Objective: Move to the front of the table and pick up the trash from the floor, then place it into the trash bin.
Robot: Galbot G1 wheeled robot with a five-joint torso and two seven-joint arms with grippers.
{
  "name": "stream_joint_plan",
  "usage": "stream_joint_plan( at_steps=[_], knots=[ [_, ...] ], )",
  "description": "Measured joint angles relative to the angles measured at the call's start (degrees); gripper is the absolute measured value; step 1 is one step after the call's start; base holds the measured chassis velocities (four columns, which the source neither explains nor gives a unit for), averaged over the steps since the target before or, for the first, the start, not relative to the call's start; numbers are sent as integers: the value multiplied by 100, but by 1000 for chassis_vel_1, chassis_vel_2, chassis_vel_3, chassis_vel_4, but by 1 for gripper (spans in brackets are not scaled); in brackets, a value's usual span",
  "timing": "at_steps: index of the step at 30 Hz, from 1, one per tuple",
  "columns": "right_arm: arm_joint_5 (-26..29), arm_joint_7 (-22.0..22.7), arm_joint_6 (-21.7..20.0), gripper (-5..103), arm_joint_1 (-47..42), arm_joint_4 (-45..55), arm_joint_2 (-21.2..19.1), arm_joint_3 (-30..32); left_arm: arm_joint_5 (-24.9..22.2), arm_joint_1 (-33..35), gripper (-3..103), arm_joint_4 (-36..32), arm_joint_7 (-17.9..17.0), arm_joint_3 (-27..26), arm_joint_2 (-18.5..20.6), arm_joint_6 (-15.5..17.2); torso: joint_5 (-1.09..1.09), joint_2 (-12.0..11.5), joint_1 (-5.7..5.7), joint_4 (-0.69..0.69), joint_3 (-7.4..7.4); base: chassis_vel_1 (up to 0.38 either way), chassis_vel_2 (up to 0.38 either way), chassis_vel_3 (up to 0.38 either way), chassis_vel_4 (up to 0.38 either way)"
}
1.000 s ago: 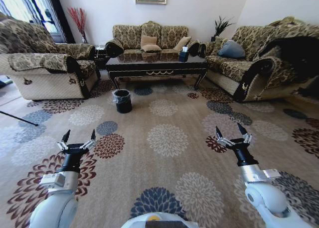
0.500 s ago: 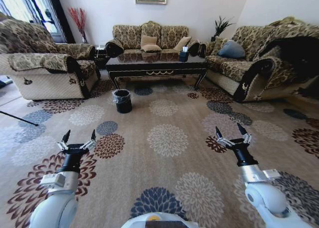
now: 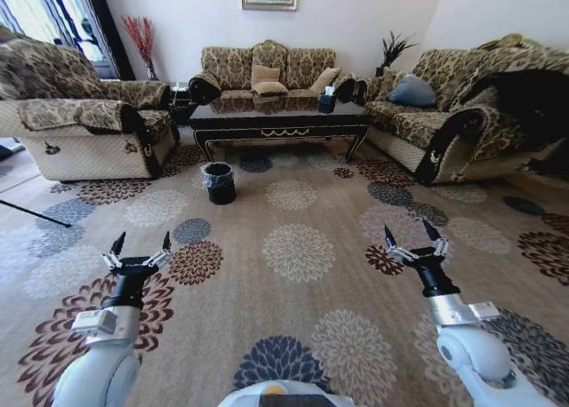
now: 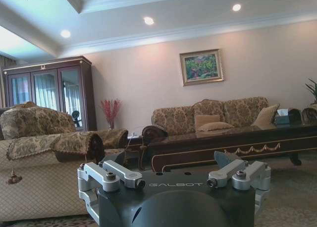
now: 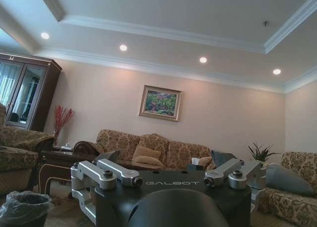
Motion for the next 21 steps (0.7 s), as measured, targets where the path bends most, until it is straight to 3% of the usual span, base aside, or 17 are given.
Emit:
stream_joint_plan(
  at_steps=[21],
  knots=[
    [0,0,3,100,0,-1,0,-1,1,0,100,0,-7,0,0,1,0,470,100,0,373,0,0,0,0]
  ],
)
